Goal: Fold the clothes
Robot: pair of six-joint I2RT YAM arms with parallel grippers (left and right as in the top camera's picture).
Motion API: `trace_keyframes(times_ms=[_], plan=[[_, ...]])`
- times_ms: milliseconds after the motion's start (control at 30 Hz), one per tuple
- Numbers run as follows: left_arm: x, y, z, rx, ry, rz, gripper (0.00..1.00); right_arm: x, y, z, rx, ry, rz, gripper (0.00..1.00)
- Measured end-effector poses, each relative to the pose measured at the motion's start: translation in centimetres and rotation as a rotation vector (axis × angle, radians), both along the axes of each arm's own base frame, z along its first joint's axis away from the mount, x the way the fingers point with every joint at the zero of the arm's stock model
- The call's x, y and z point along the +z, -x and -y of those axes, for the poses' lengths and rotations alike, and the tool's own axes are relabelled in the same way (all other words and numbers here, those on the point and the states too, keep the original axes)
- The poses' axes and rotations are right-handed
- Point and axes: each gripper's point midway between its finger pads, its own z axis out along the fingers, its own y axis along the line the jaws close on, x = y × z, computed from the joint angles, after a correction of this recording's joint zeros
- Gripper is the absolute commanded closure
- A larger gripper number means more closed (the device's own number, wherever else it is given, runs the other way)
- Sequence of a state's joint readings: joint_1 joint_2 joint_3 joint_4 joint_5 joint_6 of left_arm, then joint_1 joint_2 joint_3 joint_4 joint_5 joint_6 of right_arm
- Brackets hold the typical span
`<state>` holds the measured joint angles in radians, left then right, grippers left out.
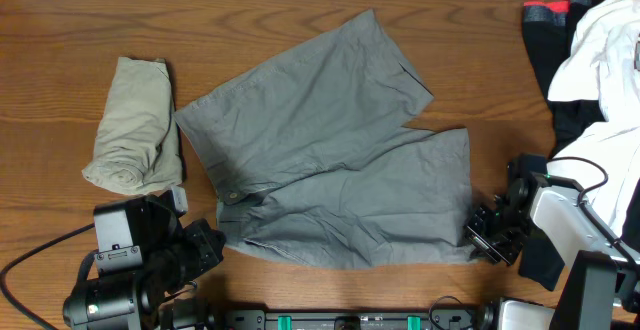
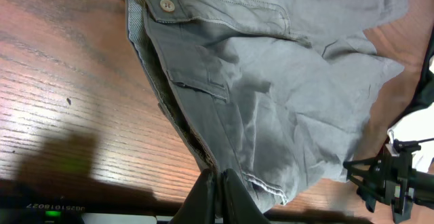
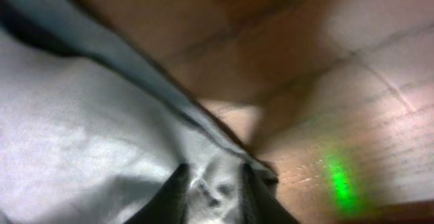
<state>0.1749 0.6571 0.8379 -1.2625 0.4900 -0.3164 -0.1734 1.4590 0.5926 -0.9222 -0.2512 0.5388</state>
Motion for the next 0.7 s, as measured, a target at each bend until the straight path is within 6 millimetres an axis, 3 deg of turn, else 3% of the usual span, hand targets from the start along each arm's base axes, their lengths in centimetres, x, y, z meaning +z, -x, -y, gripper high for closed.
trace_keyframes(times_ms=[100, 367, 700], plan=[[0.0, 0.0, 0.0, 0.0, 0.0, 0.002, 0.94, 0.0, 0.1, 0.1, 0.002, 0.006, -0.003, 0.99], [0.0, -0.1, 0.0, 0.0, -0.001, 0.004, 0.94, 0.5, -0.2, 0.1, 0.047, -0.005, -0.004, 0.99], [0.0, -0.1, 0.0, 0.0, 0.0, 0.003, 0.94, 6.3, -6.8, 1.4, 0.11, 0.025, 0.153, 0.99]])
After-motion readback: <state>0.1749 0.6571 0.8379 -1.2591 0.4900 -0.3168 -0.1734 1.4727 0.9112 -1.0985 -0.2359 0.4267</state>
